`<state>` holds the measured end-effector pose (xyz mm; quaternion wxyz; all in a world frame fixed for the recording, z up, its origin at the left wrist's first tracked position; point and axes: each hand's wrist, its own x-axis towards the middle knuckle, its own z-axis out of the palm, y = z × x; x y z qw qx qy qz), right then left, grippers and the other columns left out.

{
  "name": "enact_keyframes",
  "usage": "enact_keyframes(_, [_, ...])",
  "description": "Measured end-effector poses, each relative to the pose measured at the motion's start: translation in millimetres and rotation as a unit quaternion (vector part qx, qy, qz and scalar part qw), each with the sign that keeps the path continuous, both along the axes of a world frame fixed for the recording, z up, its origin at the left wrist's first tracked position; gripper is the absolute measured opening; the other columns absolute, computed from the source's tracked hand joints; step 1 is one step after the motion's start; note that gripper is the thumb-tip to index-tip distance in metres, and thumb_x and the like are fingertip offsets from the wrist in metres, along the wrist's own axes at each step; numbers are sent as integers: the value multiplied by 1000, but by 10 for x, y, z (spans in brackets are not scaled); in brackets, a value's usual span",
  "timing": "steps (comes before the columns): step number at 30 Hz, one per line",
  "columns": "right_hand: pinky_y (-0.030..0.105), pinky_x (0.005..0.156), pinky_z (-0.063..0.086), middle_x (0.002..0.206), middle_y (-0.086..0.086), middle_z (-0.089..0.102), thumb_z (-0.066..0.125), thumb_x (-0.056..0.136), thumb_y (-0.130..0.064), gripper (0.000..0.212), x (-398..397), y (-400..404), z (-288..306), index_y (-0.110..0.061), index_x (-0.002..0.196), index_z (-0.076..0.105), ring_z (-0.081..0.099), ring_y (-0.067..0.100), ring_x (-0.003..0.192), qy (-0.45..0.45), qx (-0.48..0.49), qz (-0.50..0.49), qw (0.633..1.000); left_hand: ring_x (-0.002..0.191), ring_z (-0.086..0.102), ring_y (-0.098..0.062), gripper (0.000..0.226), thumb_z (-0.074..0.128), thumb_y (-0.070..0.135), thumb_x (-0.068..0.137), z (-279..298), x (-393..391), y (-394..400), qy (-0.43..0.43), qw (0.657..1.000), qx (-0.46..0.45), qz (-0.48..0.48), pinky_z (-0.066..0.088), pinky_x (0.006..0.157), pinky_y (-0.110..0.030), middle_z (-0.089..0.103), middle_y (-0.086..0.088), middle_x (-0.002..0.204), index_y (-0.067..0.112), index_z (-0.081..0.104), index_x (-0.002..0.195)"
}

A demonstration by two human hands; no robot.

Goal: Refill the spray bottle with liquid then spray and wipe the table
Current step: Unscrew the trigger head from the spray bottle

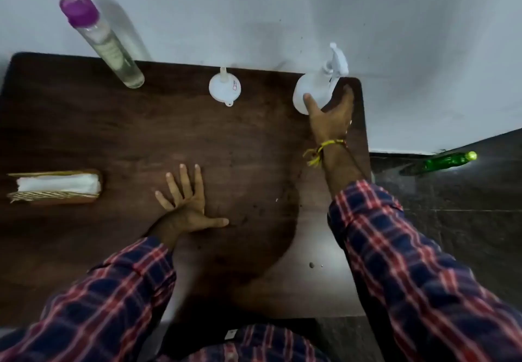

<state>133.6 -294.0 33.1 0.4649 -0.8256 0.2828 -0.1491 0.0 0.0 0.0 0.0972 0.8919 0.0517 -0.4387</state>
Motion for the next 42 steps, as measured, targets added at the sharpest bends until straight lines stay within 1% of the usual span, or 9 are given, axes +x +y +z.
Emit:
enact_keyframes(7, [22, 88, 53, 113, 9, 72, 78, 80, -35, 54, 375, 38, -206, -3, 122, 66, 67, 20, 104, -85, 39, -15, 996, 133, -44, -43, 157, 67, 89, 44, -138, -6, -2, -14, 1000, -10, 6, -15, 105, -72, -65, -1, 130, 33, -52, 130])
enact_keyframes(11, [0, 78, 43, 108, -4, 67, 80, 79, -36, 56, 404, 39, -287, -6, 123, 62, 63, 9, 98, -82, 16, 38, 996, 133, -44, -43, 157, 67, 89, 44, -209, 1, 22, -16, 1000, -13, 8, -15, 105, -72, -63, -2, 131, 31, -50, 132])
enact_keyframes(15, [17, 84, 49, 113, 9, 72, 79, 81, -33, 55, 497, 35, -312, -1, 123, 65, 67, 19, 103, -70, -13, 58, 996, 132, -46, -43, 157, 67, 89, 44, -277, 31, 27, -23, 1000, -17, 9, -16, 105, -72, -59, -5, 139, 32, -51, 131])
enact_keyframes(22, [-4, 76, 40, 111, 10, 73, 80, 81, -23, 48, -28, 195, -259, -2, 121, 66, 63, 10, 98, -74, -19, 80, 994, 127, -52, -39, 158, 69, 86, 45, -343, 75, 2, -24, 999, -41, 9, -22, 103, -68, -63, -3, 133, 32, -51, 132])
enact_keyframes(26, [16, 87, 53, 114, 6, 72, 79, 83, -22, 47, -643, 434, -112, -4, 124, 65, 65, 9, 103, -60, 8, 103, 993, 130, -50, -38, 155, 70, 84, 48, -326, 59, 7, -44, 998, -49, 8, -23, 103, -67, -58, -3, 140, 32, -48, 135])
enact_keyframes(31, [38, 89, 59, 107, -2, 74, 77, 87, -22, 34, -1366, 682, 64, -12, 117, 68, 70, 9, 101, -45, 105, 142, 983, 151, -12, -26, 104, 68, 60, 79, -344, -59, 108, -154, 974, -134, 94, -1, 120, -56, -8, 1, 165, 30, 7, 156])
enact_keyframes(35, [48, 89, 58, 104, 1, 75, 71, 92, -31, 26, -1766, 919, 210, -21, 116, 68, 71, 17, 102, -29, 189, 167, 967, 137, 45, -18, 44, 69, 30, 90, -135, -424, 256, -215, 900, -318, 207, 37, 114, -42, 54, 1, 143, 29, 56, 133])
enact_keyframes(38, [55, 85, 56, 98, 4, 75, 70, 92, -33, 21, -1997, 1150, 327, -19, 108, 70, 71, 21, 98, -30, 191, 207, 959, 115, 62, -1, 30, 65, 18, 93, 255, -665, 310, -233, 855, -409, 216, 51, 99, -25, 67, 9, 123, 29, 64, 121])
enact_keyframes(42, [43, 98, 54, 117, 0, 74, 67, 96, -19, 25, -2144, 1389, 468, -17, 121, 68, 67, 15, 115, -25, 232, 296, 926, 110, 61, 8, 29, 58, 15, 98, 776, -753, 268, -269, 804, -482, 222, 47, 88, -11, 68, 12, 120, 21, 63, 125])
